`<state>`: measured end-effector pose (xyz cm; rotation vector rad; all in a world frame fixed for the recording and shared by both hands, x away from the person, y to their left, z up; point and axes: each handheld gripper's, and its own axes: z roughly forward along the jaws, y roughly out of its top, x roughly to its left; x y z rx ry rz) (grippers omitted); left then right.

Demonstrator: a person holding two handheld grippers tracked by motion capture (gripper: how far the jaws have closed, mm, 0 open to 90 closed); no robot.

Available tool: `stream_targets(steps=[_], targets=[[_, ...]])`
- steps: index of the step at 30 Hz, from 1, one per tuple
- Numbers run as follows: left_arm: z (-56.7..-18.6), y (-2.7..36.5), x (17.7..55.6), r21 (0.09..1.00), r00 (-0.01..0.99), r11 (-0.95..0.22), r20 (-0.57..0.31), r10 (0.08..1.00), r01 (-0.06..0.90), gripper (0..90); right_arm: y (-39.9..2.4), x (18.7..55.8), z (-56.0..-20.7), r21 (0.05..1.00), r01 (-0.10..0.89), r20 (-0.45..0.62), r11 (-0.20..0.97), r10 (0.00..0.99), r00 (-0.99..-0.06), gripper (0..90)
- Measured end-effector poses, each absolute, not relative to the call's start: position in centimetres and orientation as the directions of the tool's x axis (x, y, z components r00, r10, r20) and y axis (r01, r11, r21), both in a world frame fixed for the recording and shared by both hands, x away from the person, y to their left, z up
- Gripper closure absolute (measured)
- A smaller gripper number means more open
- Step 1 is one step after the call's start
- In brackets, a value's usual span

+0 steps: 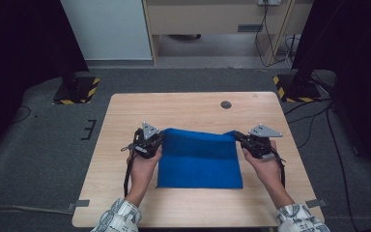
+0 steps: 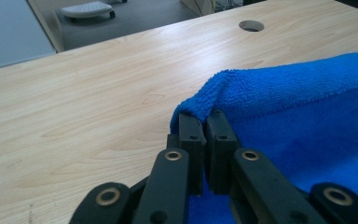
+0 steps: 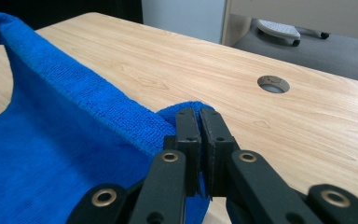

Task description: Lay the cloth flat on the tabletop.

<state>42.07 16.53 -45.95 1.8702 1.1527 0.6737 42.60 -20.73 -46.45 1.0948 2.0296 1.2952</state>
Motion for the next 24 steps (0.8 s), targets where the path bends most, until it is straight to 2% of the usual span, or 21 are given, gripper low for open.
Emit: stream_targets(steps=[7,24], targets=[[-46.9,16.7,43.1,0.854,0.446,-0.239,0.009,0.895,0.462,86.8,-20.1,43.9,-47.1,0.894,0.383,0.017,0.232,0.838,-0.546,87.0],[-48.2,16.2,44.1,0.828,0.410,-0.243,0.017,0.912,0.506,86.9,-19.8,44.3,-48.6,0.884,0.426,0.055,0.195,0.860,-0.508,86.8]])
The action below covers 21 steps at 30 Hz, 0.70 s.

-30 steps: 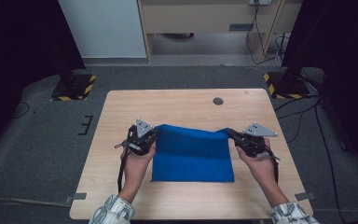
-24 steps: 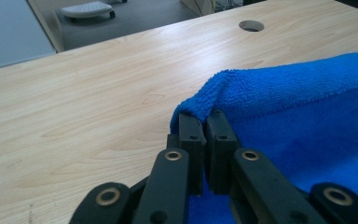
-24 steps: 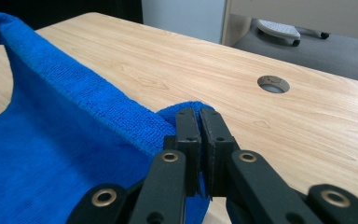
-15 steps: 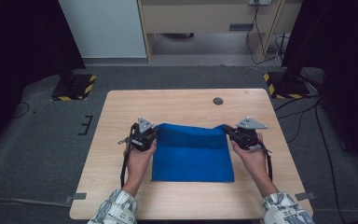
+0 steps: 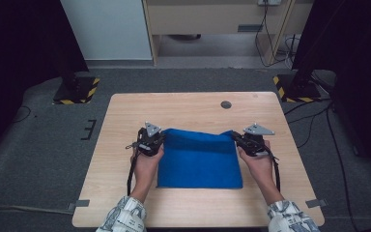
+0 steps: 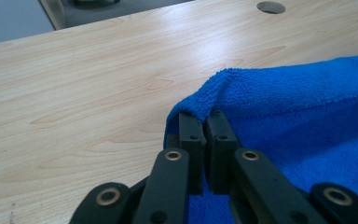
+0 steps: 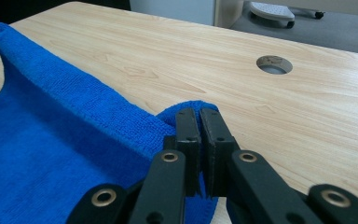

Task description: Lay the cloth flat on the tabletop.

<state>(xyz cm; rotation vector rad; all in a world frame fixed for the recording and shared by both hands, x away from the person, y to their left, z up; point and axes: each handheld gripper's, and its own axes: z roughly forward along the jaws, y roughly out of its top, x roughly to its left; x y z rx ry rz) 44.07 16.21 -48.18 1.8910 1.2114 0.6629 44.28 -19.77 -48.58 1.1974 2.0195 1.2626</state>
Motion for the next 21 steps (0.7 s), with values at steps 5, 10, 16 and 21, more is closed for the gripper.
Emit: stream_targets(steps=[5,10,16,21], targets=[[-49.1,16.2,45.7,0.817,0.408,-0.245,0.014,0.913,0.522,86.8,-20.0,45.3,-49.6,0.872,0.453,0.067,0.186,0.871,-0.486,86.6],[-49.4,15.9,46.7,0.809,0.409,-0.265,0.033,0.912,0.525,86.8,-19.7,46.3,-50.7,0.859,0.478,0.076,0.184,0.877,-0.475,86.3],[-50.6,16.3,47.6,0.787,0.403,-0.267,0.026,0.915,0.556,86.7,-19.0,47.6,-51.4,0.848,0.497,0.081,0.183,0.883,-0.463,86.1],[-51.2,16.6,48.0,0.790,0.401,-0.251,0.007,0.916,0.559,86.4,-18.6,48.3,-51.6,0.844,0.506,0.086,0.180,0.885,-0.458,86.1]])
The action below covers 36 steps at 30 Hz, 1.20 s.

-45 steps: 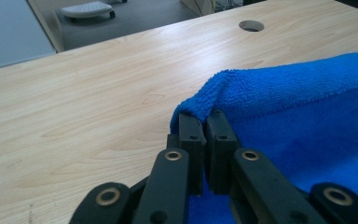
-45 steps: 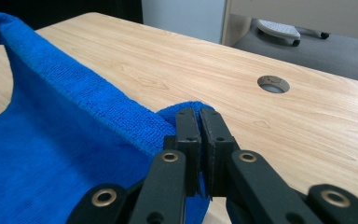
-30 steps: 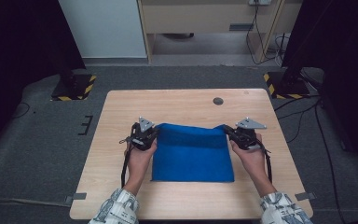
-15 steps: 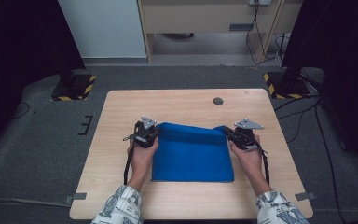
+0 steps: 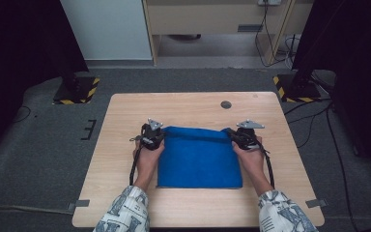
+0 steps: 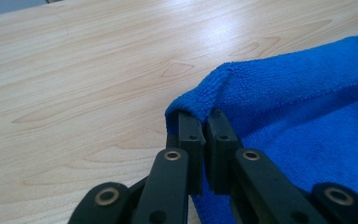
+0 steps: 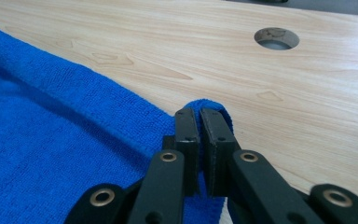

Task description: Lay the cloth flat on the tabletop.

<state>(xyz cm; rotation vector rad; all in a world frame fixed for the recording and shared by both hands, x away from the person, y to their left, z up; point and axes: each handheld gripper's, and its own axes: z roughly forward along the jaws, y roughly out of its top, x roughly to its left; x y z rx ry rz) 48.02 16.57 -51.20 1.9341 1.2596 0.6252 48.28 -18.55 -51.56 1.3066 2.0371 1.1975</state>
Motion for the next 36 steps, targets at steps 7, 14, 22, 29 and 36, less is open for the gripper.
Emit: stream_targets(steps=[7,14,22,29,36], targets=[[-51.2,16.4,48.4,0.789,0.401,-0.259,0.017,0.916,0.557,86.1,-18.7,48.6,-51.8,0.836,0.511,0.064,0.199,0.890,-0.451,86.4],[-51.2,16.5,49.0,0.809,0.373,-0.232,0.017,0.928,0.540,60.3,-18.5,49.4,-51.4,0.858,0.480,0.069,0.181,0.886,-0.458,62.4],[-50.7,17.1,49.0,0.842,0.356,-0.202,0.013,0.934,0.501,41.6,-18.6,49.8,-50.1,0.872,0.458,0.045,0.173,0.903,-0.426,40.7],[-49.8,17.3,48.6,0.857,0.361,-0.204,0.023,0.932,0.473,41.6,-18.7,49.7,-49.9,0.870,0.464,0.046,0.166,0.910,-0.412,39.2],[-49.1,17.9,47.9,0.851,0.363,-0.215,0.031,0.931,0.479,40.1,-18.8,49.1,-49.9,0.860,0.476,0.045,0.182,0.904,-0.425,40.3]])
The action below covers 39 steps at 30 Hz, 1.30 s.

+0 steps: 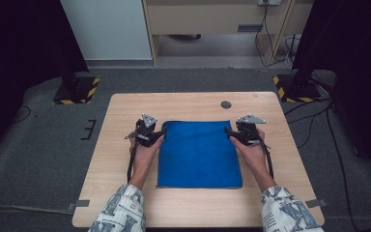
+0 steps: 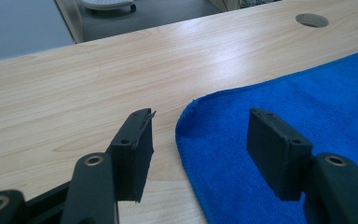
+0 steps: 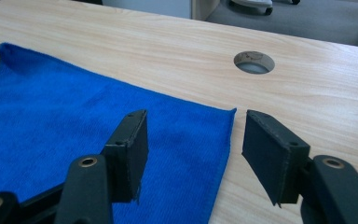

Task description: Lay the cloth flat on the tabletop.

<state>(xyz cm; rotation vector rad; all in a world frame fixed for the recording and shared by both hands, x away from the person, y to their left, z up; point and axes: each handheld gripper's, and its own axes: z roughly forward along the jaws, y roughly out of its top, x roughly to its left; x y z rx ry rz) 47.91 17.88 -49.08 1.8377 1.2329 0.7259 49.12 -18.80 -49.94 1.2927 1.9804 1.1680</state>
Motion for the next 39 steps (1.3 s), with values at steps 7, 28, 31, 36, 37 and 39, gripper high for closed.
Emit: stream_targets(steps=[7,28,31,36,37,39], targets=[[-48.0,18.4,46.7,0.859,0.380,-0.214,0.025,0.925,0.465,38.6,-19.1,48.1,-49.7,0.861,0.475,0.057,0.183,0.893,-0.447,37.5],[-49.2,17.7,45.0,0.824,0.546,-0.275,-0.050,0.837,0.496,10.6,-15.9,46.3,-49.4,0.841,0.494,0.095,0.221,0.838,-0.537,21.0],[-48.9,17.8,44.8,0.826,0.560,-0.285,-0.044,0.827,0.486,9.3,-15.1,45.8,-49.3,0.836,0.500,0.113,0.226,0.820,-0.561,19.3],[-48.7,18.3,44.6,0.834,0.550,-0.288,-0.022,0.835,0.470,8.0,-13.7,45.2,-49.2,0.832,0.495,0.124,0.249,0.787,-0.605,15.2],[-48.6,18.5,44.6,0.836,0.552,-0.289,-0.021,0.833,0.468,8.0,-13.4,45.1,-49.1,0.831,0.496,0.131,0.251,0.779,-0.614,14.5],[-48.6,18.9,44.6,0.839,0.557,-0.285,-0.026,0.830,0.464,8.0,-12.7,44.8,-49.1,0.831,0.489,0.128,0.266,0.764,-0.633,13.8]])
